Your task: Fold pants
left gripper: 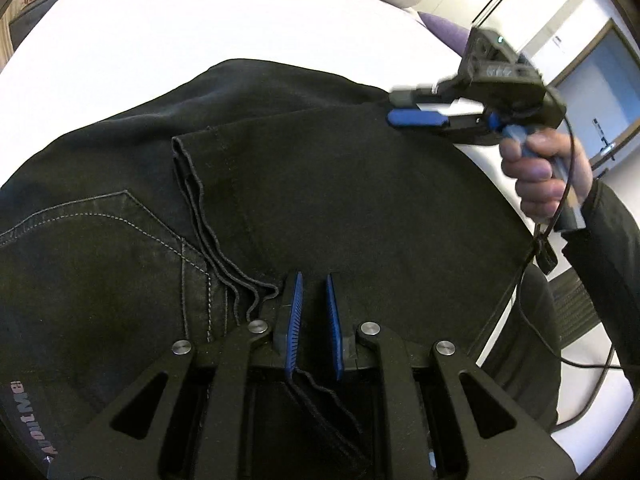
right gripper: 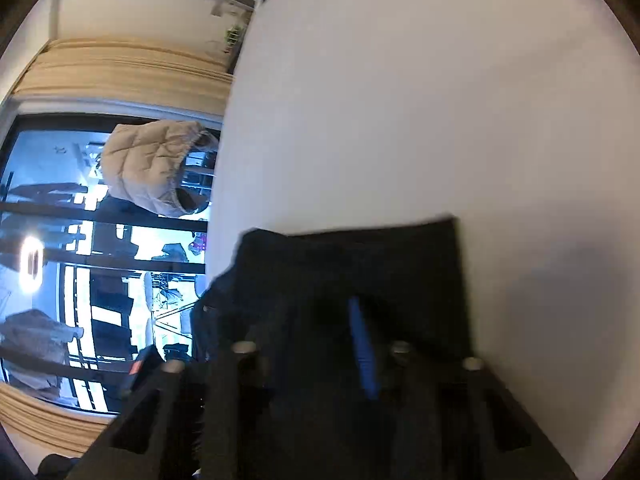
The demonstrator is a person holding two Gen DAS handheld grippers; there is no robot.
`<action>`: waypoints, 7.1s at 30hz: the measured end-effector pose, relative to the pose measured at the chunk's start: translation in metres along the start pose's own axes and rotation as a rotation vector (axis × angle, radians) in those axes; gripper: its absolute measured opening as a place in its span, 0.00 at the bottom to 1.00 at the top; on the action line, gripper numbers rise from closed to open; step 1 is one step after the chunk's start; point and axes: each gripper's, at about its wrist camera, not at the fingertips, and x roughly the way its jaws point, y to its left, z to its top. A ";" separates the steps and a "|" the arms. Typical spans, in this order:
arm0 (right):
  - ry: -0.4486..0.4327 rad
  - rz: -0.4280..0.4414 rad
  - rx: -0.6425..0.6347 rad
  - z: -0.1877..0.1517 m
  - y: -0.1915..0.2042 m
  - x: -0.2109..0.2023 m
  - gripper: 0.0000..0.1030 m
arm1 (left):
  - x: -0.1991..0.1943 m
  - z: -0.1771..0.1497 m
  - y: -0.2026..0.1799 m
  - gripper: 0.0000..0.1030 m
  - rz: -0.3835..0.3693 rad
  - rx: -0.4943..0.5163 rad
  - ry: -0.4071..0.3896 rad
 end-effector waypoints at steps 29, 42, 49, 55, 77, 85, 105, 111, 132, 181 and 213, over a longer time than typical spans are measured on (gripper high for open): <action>-0.244 0.164 -0.025 -0.153 0.033 -0.065 0.58 | -0.060 -0.044 0.009 0.12 -0.037 -0.057 -0.134; -0.222 0.120 0.018 -0.131 0.049 -0.022 0.85 | -0.203 -0.175 0.120 0.54 -0.031 -0.536 -0.417; -0.202 0.257 -0.047 -0.115 0.099 0.006 0.82 | -0.224 -0.247 0.178 0.85 -0.102 -0.828 -0.549; -0.144 0.301 -0.035 -0.115 0.111 0.039 0.77 | -0.196 -0.260 0.208 0.85 -0.265 -0.927 -0.540; 0.019 0.142 -0.049 -0.073 0.117 0.075 0.77 | -0.170 -0.231 0.226 0.19 -0.340 -0.995 -0.557; 0.128 -0.023 -0.031 -0.062 0.096 0.124 0.87 | -0.197 -0.189 0.196 0.18 -0.251 -0.812 -0.572; 0.029 0.176 -0.111 -0.070 0.139 0.034 0.84 | -0.156 -0.044 0.006 0.18 -0.042 -0.191 -0.415; -0.001 0.134 -0.206 -0.077 0.162 0.005 0.94 | -0.097 -0.022 -0.063 0.18 0.026 0.014 -0.293; 0.161 0.015 -0.121 -0.029 0.108 0.083 0.57 | -0.031 -0.030 -0.107 0.17 0.113 0.196 -0.225; -0.153 -0.038 -0.126 -0.076 0.029 -0.089 0.38 | -0.024 0.024 -0.108 0.65 -0.131 0.105 -0.188; -0.332 -0.029 0.014 -0.130 -0.018 -0.137 0.67 | -0.070 -0.050 -0.055 0.79 -0.018 0.022 -0.221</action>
